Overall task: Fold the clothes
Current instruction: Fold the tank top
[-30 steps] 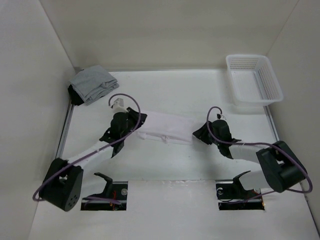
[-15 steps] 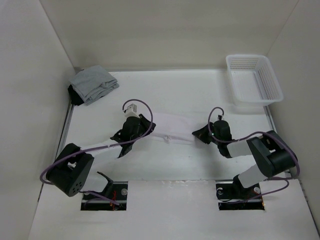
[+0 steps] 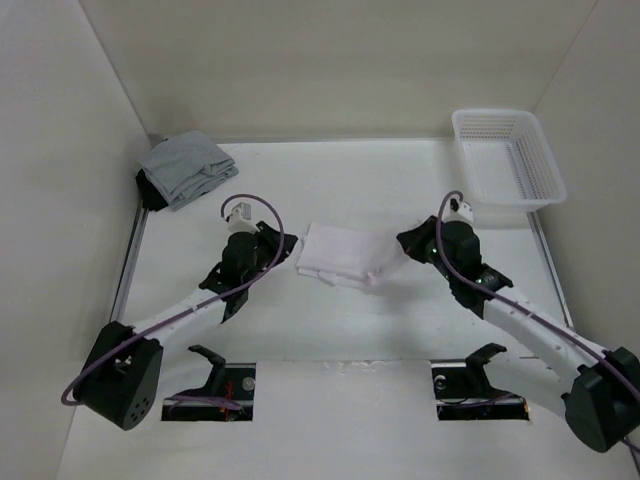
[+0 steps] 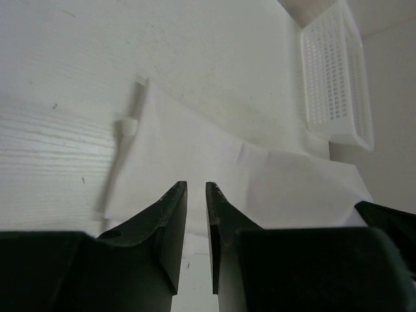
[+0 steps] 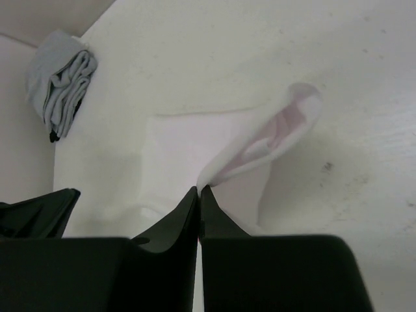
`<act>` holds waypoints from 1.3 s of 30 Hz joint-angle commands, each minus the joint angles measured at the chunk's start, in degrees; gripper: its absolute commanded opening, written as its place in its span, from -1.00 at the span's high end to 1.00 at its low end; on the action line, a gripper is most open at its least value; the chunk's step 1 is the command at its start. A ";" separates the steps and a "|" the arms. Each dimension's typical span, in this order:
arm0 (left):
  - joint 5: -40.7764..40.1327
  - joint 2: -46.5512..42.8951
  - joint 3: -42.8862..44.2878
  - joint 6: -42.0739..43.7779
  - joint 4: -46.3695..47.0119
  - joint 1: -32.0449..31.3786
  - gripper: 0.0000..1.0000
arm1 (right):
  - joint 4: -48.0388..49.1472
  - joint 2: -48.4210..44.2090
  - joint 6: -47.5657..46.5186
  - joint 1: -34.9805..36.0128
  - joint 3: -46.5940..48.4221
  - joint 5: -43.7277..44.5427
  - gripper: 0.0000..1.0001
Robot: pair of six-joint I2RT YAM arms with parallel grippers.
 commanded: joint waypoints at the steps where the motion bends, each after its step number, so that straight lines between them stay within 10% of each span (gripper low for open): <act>1: 2.23 -4.85 -1.35 0.19 -0.32 1.97 0.66 | -10.47 3.49 -8.89 5.38 10.64 7.24 0.90; 13: 7.32 -15.93 -5.22 -0.60 -4.71 10.05 0.64 | -23.04 44.09 -17.25 21.57 47.81 11.21 0.79; 18: 9.26 -18.66 -5.49 -0.95 -6.38 13.39 0.64 | -28.68 56.50 -17.51 24.99 63.12 10.68 0.33; 24: 7.95 -15.34 -2.77 -1.13 -5.34 11.74 0.64 | -18.95 47.22 -14.45 25.71 53.94 6.03 0.13; 30: 2.50 -1.29 2.94 -0.78 3.70 0.06 0.64 | -9.88 42.18 -12.15 17.37 42.05 -0.02 0.81; 39: -0.41 19.98 4.62 -5.16 13.47 -3.57 0.75 | 1.98 52.37 -8.56 11.82 41.51 -9.61 0.92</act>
